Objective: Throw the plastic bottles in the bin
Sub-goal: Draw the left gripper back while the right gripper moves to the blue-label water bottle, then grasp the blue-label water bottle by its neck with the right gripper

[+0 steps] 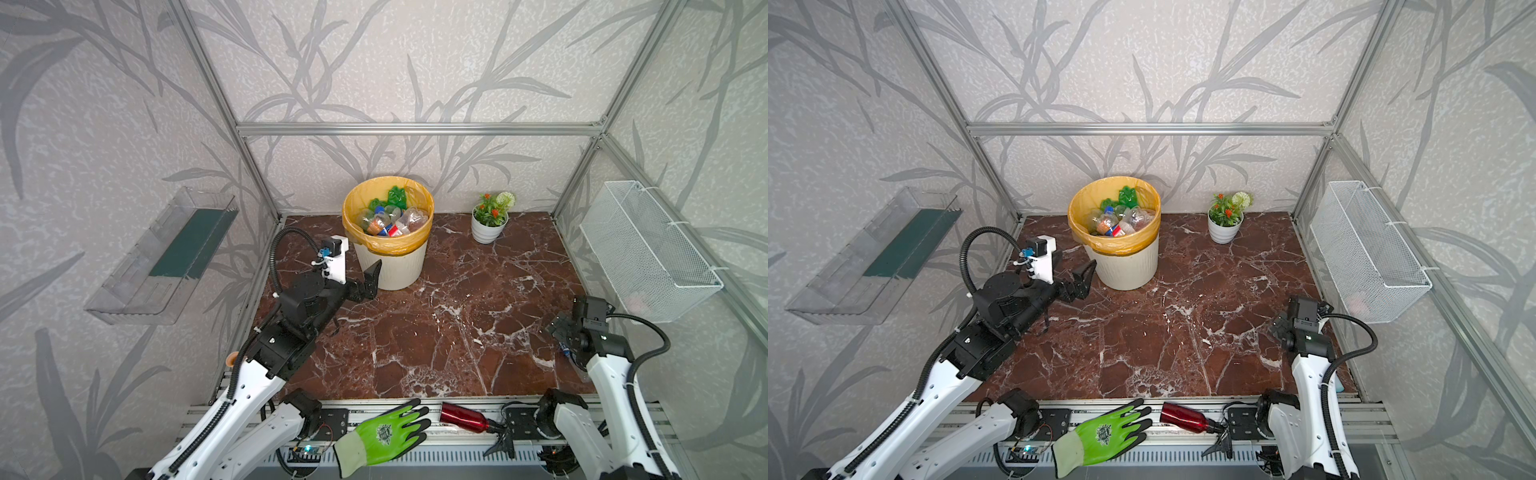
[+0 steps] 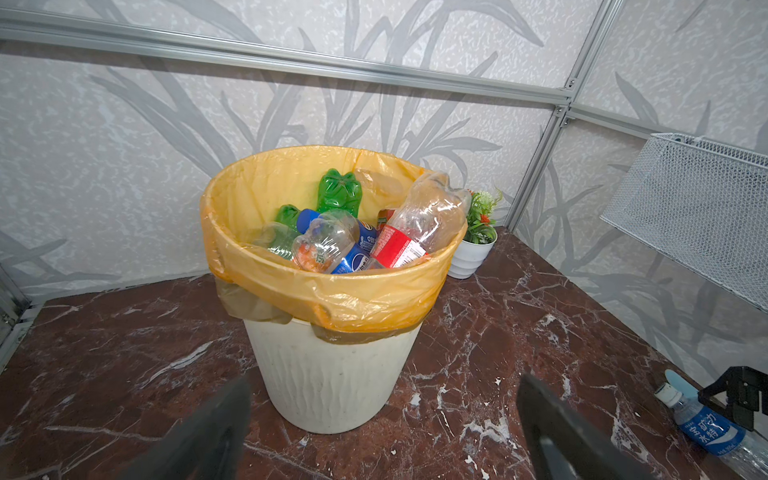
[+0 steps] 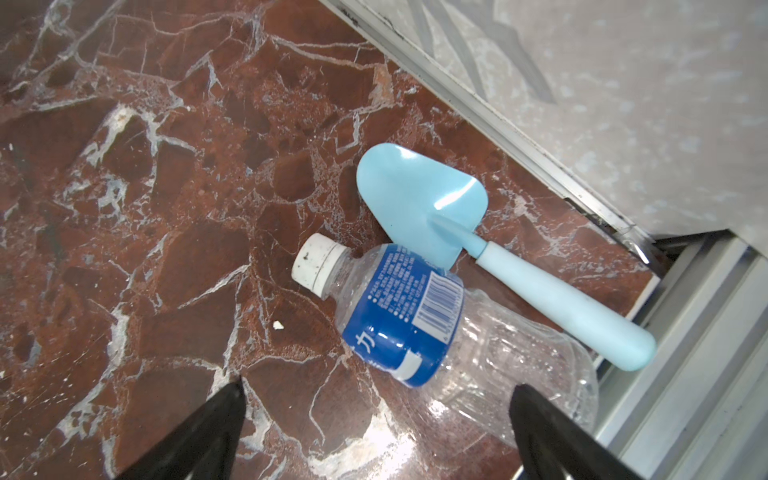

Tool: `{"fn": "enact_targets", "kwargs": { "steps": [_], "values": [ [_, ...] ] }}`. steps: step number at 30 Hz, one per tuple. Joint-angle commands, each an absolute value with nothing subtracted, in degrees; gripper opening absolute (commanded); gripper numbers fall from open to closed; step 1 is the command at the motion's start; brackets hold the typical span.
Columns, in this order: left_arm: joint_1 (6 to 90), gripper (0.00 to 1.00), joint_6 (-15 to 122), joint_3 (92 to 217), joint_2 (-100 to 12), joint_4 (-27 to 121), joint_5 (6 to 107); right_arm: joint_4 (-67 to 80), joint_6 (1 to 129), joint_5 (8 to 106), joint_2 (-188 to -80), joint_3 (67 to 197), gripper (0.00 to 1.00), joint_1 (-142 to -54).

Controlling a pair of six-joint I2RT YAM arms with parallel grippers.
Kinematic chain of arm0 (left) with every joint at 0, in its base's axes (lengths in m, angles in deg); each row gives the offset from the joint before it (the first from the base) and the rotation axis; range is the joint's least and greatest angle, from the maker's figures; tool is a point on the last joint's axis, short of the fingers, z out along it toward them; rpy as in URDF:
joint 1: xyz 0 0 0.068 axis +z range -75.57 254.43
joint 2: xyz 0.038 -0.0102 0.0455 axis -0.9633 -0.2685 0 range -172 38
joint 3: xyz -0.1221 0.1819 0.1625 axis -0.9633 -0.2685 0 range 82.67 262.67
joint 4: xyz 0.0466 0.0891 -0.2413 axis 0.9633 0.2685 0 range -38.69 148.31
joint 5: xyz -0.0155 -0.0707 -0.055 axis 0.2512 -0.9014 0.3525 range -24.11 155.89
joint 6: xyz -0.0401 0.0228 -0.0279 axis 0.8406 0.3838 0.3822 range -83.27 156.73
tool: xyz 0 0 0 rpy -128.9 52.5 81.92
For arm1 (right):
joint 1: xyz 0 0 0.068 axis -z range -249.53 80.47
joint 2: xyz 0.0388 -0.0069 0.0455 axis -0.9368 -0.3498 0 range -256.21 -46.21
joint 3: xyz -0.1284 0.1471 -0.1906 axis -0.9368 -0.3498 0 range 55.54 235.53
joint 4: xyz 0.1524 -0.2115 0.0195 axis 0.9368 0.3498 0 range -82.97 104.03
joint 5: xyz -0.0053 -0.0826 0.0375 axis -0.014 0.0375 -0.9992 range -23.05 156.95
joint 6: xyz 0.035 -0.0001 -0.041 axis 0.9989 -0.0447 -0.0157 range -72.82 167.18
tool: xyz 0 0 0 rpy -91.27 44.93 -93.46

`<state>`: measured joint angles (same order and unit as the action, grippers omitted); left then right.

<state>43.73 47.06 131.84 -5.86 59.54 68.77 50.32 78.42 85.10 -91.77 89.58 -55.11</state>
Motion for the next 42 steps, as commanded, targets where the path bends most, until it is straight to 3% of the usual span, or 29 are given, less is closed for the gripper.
{"fn": "enact_targets", "kwargs": {
  "steps": [1,9,28,37,42],
  "values": [
    [43.6,0.99,48.2,131.3,-5.2,58.9,68.5,52.2,77.7,88.2,-92.5,91.6,0.99,-53.9],
    [43.5,0.99,48.9,130.5,-4.6,58.7,68.3,48.6,76.8,82.3,-98.9,90.8,0.99,-46.3],
    [43.5,0.99,48.8,129.9,-3.9,59.2,69.8,40.1,78.5,64.0,-100.9,83.0,0.97,-45.2],
    [43.5,0.99,48.9,129.9,-4.2,59.3,69.9,38.4,79.9,59.2,-102.0,83.0,0.95,-45.3],
    [43.5,0.99,49.0,130.1,-4.3,59.4,69.7,38.8,77.2,63.3,-103.5,84.2,0.95,-45.3]
  ]
}}
